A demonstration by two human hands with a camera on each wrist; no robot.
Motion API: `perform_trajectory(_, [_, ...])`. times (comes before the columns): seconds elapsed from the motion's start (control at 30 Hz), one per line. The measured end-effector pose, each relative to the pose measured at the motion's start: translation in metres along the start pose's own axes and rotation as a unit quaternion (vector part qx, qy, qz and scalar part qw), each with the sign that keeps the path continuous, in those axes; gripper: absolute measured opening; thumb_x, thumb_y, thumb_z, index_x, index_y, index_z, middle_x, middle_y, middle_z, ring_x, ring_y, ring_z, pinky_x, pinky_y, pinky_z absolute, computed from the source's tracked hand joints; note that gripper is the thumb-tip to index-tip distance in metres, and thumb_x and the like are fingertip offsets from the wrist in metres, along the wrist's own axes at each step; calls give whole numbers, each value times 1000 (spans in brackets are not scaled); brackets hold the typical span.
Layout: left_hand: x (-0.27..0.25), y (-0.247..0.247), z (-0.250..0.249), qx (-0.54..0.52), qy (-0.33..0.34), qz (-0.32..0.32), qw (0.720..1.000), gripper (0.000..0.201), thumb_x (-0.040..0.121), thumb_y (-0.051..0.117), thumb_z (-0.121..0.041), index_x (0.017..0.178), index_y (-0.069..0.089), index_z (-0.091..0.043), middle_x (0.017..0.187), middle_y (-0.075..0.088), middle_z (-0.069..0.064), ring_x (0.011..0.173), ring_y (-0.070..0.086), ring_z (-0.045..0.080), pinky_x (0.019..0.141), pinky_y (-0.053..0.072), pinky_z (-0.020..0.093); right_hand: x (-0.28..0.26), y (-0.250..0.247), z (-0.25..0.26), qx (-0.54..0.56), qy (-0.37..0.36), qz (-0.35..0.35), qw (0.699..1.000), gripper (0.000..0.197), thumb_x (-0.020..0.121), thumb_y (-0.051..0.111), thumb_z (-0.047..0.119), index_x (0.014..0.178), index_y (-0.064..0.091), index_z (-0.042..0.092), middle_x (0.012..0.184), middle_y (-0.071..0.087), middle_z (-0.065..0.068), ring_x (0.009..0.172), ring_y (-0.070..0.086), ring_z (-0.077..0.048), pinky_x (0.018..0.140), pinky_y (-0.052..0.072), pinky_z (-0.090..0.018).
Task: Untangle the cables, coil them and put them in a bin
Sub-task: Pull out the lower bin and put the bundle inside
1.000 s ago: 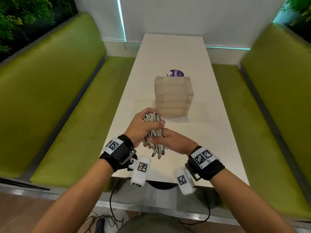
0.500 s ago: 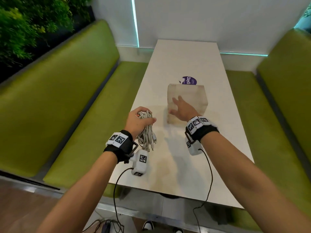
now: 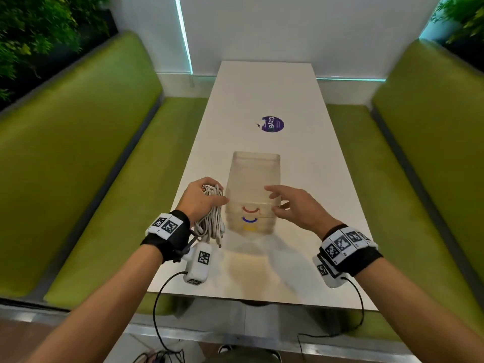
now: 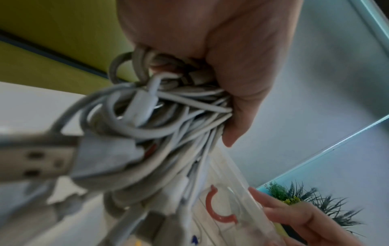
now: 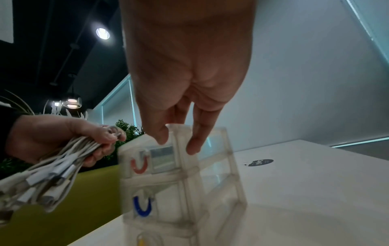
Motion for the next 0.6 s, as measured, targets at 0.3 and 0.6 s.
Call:
perform_trajectory(0.3, [-14,11,6,-15,-45,25,999,30,67,82,-1,91,64,-2,72,65,5,51,60,9,52,49,20,-36,0,4,-37,-46,-79,995,31,85,68,24,116,62,22,123,56,8,108,51,-3,91,44,-21])
perform_trajectory(0.6, [-12,10,6,10,-58,32,998,34,67,83,-4,94,63,-4,73,65,6,51,59,11,52,49,20,-55,108,5,-208,101,188,955,49,94,43,18,142,35,15,126,54,-14,113,54,-34,84,44,-37])
Point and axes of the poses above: each hand's wrist, its own x-axis towards the middle knuckle, its own y-axis out of the palm, z = x × y, the point moved 2 cm from there along x, towards the middle knuckle
